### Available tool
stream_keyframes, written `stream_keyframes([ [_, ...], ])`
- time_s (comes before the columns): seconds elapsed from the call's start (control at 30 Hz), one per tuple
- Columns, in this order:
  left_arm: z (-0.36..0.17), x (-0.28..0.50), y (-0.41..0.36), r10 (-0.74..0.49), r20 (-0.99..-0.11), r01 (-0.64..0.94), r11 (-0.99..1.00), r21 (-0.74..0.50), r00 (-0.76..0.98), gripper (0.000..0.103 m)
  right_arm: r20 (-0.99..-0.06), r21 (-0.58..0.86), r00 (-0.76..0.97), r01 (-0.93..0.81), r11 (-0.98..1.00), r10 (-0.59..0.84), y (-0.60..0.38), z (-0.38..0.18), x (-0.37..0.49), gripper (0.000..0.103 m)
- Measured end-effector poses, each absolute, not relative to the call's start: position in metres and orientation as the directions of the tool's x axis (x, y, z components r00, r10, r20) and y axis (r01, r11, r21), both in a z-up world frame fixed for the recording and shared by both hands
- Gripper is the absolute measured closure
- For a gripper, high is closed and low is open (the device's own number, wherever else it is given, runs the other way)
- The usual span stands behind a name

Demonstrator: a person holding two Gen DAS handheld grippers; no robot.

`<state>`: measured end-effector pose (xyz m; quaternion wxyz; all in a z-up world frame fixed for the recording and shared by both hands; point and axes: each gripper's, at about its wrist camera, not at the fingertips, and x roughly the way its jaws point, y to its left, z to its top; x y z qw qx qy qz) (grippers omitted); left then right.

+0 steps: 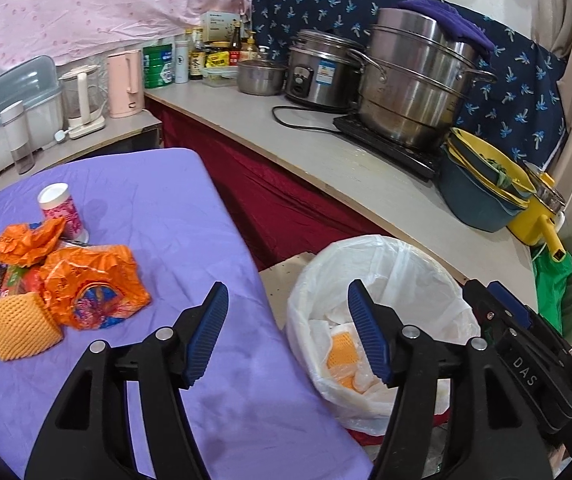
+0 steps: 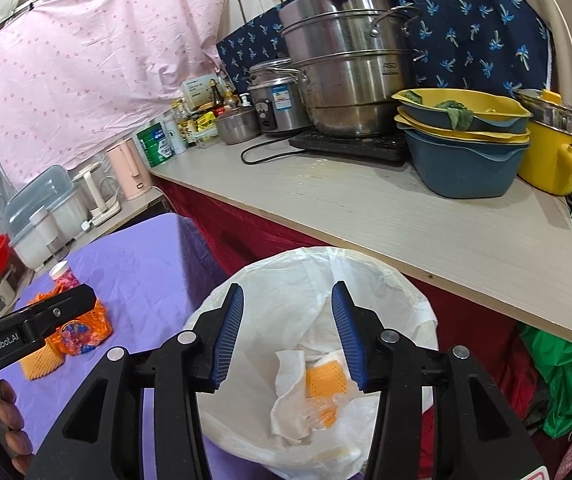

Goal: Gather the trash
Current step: 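Open both tools over the bin to drop the towel and bag, then grasp another orange foam net with the left tool while the right tool grasps an orange snack bag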

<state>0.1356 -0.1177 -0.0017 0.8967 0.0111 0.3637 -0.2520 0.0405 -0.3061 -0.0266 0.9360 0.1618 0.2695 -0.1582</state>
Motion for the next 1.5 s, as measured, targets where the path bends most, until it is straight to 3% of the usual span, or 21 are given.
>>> stream_keyframes([
  [0.57,-0.008,0.142,-0.026,-0.345,-0.672,0.304,0.935,-0.184,0.656,0.037,-0.559,0.185,0.822,0.25,0.95,-0.107,-0.233,-0.019,0.067,0.056],
  [0.7,-0.01,0.142,0.005,-0.295,-0.668,0.239,0.955,-0.178,0.683,0.02,-0.556,0.174,0.826,0.223,0.959,-0.092,-0.214,-0.017,0.074,0.048],
  [0.97,-0.023,0.149,0.078,-0.208,-0.688,0.098,0.976,-0.195,0.695,0.011,-0.558,0.141,0.828,0.147,0.979,-0.044,-0.167,-0.014,0.094,0.034],
  [1.3,-0.051,0.169,0.154,-0.12,-0.735,-0.05,0.977,-0.205,0.667,0.009,-0.607,0.137,0.793,0.037,0.99,0.055,-0.105,-0.035,0.134,0.023],
  [1.5,-0.067,0.185,0.17,-0.111,-0.758,-0.064,0.978,-0.197,0.643,0.009,-0.638,0.146,0.763,-0.017,0.989,0.107,-0.077,-0.049,0.157,0.022],
])
